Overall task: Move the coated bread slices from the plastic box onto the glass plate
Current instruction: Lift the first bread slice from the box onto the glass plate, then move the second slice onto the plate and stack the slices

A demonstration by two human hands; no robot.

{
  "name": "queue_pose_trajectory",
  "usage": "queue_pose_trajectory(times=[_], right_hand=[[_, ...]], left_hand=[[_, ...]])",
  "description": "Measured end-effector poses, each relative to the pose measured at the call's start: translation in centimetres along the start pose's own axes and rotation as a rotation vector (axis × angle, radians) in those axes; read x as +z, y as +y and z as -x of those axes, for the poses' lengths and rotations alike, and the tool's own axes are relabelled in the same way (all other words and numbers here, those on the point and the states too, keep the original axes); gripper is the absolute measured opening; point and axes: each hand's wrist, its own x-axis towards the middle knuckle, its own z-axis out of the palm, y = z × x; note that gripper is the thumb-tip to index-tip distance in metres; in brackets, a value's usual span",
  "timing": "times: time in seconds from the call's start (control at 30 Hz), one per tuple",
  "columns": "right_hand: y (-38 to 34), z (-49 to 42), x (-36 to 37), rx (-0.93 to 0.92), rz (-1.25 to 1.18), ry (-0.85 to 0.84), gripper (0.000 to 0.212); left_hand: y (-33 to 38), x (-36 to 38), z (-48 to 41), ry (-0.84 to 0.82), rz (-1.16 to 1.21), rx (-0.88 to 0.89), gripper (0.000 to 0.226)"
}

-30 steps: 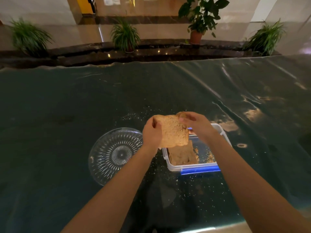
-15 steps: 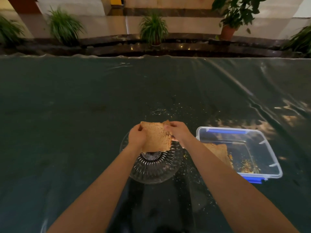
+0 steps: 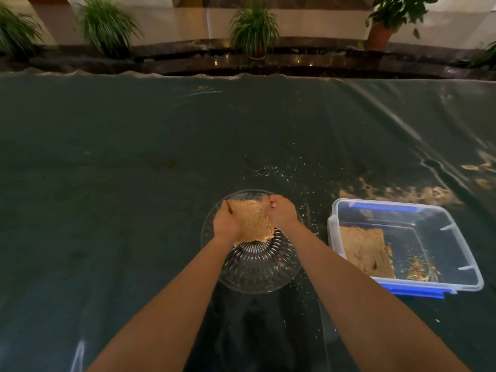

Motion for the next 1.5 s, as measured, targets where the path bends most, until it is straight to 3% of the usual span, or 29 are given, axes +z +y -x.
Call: queue_pose_trajectory(times=[0.27, 0.43, 0.6, 0.77, 0.9, 1.17, 1.3, 1.37, 1.5], right_hand=[[0.2, 0.7, -1.3, 0.004, -0.039, -0.055, 0.042], [0.3, 1.9, -5.6, 0.031, -0.226, -0.145, 0.059], [0.8, 3.4, -11.7, 0.061, -0.419, -0.201, 0.048], [3.3, 5.4, -18.4, 0.057, -0.440, -0.148, 0.036], [6.3, 6.9, -21.7, 0.105, -0.410, -0.055, 0.025], [13.3, 7.0, -22.0, 0.330, -0.360, -0.033, 0.030], [15.6, 6.5, -20.7, 0.382, -0.313, -0.103, 0.034], [16.2, 6.3, -19.8, 0.377, -0.270, -0.092, 0.035], [16.5, 5.3, -18.1, 0.399, -0.295, -0.039, 0.030]], left_hand=[[0.5, -0.2, 0.6, 0.062, -0.058, 0.058, 0.053], [3.0, -0.8, 2.3, 0.072, 0.037, 0.095, 0.059], [7.1, -0.2, 4.9, 0.015, 0.136, 0.183, 0.057], [11.9, 2.3, 7.7, -0.057, 0.143, 0.242, 0.051], [14.5, 6.1, 10.3, -0.180, 0.202, 0.202, 0.053], [13.3, 15.0, 12.5, -0.335, 0.062, 0.057, 0.041], [12.4, 17.9, 11.9, -0.345, 0.163, 0.018, 0.015], [12.4, 18.5, 11.9, -0.330, 0.143, -0.036, 0.014], [11.9, 20.3, 10.9, -0.286, 0.134, -0.129, 0.055]])
